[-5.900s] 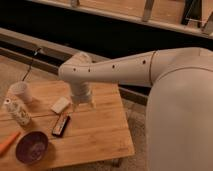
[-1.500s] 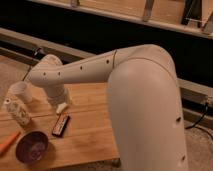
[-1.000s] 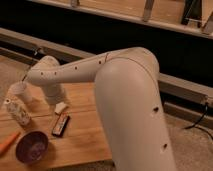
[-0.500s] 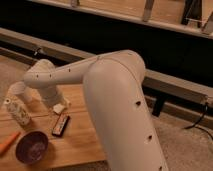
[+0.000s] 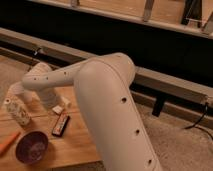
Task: Push the eraser across the table
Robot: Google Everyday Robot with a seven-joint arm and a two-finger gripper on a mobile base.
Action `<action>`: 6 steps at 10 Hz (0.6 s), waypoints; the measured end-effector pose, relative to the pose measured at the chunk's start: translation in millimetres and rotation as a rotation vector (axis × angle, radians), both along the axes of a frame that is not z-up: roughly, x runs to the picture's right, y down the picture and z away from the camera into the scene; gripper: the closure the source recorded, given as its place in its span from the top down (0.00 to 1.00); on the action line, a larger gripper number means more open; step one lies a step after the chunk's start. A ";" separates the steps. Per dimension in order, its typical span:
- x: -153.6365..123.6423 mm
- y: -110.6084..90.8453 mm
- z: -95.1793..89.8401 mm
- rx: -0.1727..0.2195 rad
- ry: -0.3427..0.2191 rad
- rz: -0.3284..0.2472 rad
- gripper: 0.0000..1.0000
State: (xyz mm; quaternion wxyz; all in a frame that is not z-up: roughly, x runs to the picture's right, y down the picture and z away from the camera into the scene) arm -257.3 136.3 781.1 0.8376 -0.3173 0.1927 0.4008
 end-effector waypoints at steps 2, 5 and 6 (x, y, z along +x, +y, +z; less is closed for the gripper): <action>-2.6 6.8 5.5 -0.009 0.002 -0.023 0.35; -8.8 13.7 9.3 -0.013 -0.002 -0.056 0.06; -12.2 15.0 9.4 -0.012 -0.010 -0.067 0.00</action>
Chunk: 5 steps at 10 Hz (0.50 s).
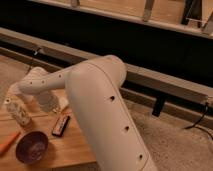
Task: Push the eraser across the table
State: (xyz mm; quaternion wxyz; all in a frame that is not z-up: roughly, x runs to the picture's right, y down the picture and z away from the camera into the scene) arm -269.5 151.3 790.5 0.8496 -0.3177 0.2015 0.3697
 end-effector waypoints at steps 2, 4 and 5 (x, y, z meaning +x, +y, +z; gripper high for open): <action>-4.0 1.8 -0.3 -0.001 -0.010 -0.007 0.00; -7.4 4.8 -0.9 -0.004 -0.018 -0.012 0.00; -9.3 6.9 -1.3 -0.007 -0.023 -0.014 0.00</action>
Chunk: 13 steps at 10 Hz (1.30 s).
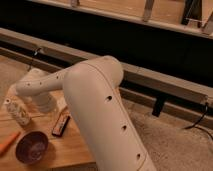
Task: Push the eraser across the table
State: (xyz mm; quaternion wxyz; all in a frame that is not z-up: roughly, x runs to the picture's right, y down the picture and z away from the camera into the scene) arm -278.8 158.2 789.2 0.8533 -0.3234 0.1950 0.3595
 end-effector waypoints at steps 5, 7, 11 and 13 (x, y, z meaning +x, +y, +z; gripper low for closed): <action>-14.2 7.6 -0.1 -0.006 -0.060 0.009 0.00; -17.5 10.9 -0.3 -0.010 -0.076 0.007 0.00; -21.7 21.4 2.9 -0.020 -0.093 -0.016 0.00; -25.2 28.0 6.6 -0.026 -0.097 -0.039 0.00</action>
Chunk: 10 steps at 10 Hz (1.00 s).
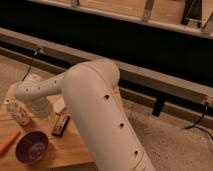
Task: Push the eraser across the table
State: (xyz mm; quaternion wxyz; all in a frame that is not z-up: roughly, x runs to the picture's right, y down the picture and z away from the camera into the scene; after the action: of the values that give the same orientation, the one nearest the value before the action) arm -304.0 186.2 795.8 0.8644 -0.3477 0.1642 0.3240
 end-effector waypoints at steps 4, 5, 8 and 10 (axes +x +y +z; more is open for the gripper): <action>-1.1 7.0 10.2 -0.006 0.008 -0.021 0.00; -1.9 7.7 13.8 -0.005 0.009 -0.024 0.00; -5.3 7.5 20.9 -0.001 0.004 -0.026 0.00; -7.6 8.7 23.7 0.000 -0.004 -0.026 0.00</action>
State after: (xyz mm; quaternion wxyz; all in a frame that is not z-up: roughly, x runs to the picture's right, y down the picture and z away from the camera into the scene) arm -311.6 194.9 819.5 0.8688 -0.3461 0.1670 0.3121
